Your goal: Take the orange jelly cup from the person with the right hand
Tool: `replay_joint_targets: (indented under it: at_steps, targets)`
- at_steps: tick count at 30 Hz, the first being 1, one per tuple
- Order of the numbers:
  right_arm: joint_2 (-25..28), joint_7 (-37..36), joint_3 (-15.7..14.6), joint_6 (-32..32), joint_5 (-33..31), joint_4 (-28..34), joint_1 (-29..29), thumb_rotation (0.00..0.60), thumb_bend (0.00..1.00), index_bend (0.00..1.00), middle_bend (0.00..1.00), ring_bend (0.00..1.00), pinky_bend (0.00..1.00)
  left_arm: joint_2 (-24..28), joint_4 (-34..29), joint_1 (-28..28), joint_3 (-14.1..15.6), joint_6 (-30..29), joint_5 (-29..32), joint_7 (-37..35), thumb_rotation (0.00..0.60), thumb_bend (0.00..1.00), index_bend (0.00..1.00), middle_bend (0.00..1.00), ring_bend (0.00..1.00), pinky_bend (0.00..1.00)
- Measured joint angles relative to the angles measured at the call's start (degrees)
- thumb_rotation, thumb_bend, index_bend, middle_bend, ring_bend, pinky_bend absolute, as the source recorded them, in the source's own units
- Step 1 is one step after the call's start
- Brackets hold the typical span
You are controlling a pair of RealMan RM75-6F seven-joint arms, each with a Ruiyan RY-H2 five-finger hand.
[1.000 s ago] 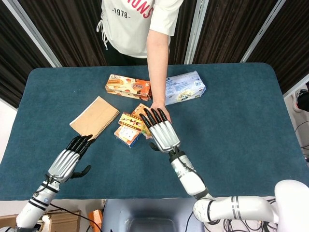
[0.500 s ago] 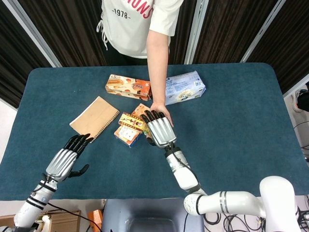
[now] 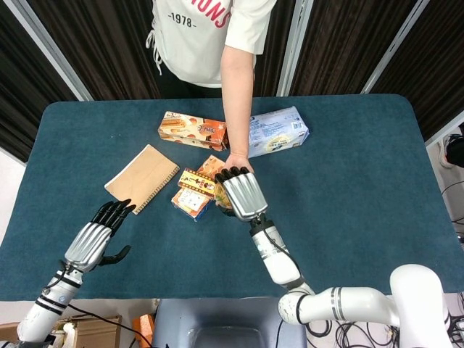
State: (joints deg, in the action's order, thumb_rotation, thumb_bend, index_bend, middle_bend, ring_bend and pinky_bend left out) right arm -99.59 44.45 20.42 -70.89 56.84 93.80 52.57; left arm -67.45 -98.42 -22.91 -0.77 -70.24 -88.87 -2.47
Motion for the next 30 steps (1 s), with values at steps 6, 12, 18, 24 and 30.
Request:
replay_joint_targets:
  at_steps: [6,12,18,24,30]
  targets:
    - [6.8,-2.79,-0.82,-2.64,5.07,8.16,-3.21,0.6,0.15,0.65,0.45,0.56,0.74,0.93,-0.35,0.52,0.16,-0.85,-0.42,0.14,0.6,0.34,0.0,0.0,0.0,0.0]
    - [19.69,-7.05,-6.63,-5.96,12.08,14.75,-11.27,0.6,0.15,0.61,0.45,0.56,0.74,2.4,-0.5,1.93,1.09,-3.05,-2.09,1.01,0.6,0.34,0.0,0.0,0.0,0.0]
    - [28.09,-17.67,-14.91,-6.27,17.06,11.54,-18.96,0.6,0.15,0.6,0.45,0.56,0.74,1.95,0.78,3.14,2.43,-4.06,-3.56,0.68,0.6,0.34,0.0,0.0,0.0,0.0]
    - [25.48,-28.91,-18.99,-2.68,19.21,-2.09,-22.01,0.6,0.15,0.58,0.45,0.53,0.72,-1.03,4.31,3.94,3.92,-4.71,-5.73,-0.7,0.6,0.34,0.0,0.0,0.0,0.0]
    - [17.54,-34.83,-21.58,1.49,22.4,-15.16,-23.49,0.6,0.15,0.53,0.44,0.47,0.7,-3.93,8.19,5.91,6.52,-7.37,-9.69,-0.48,0.6,0.34,0.0,0.0,0.0,0.0]
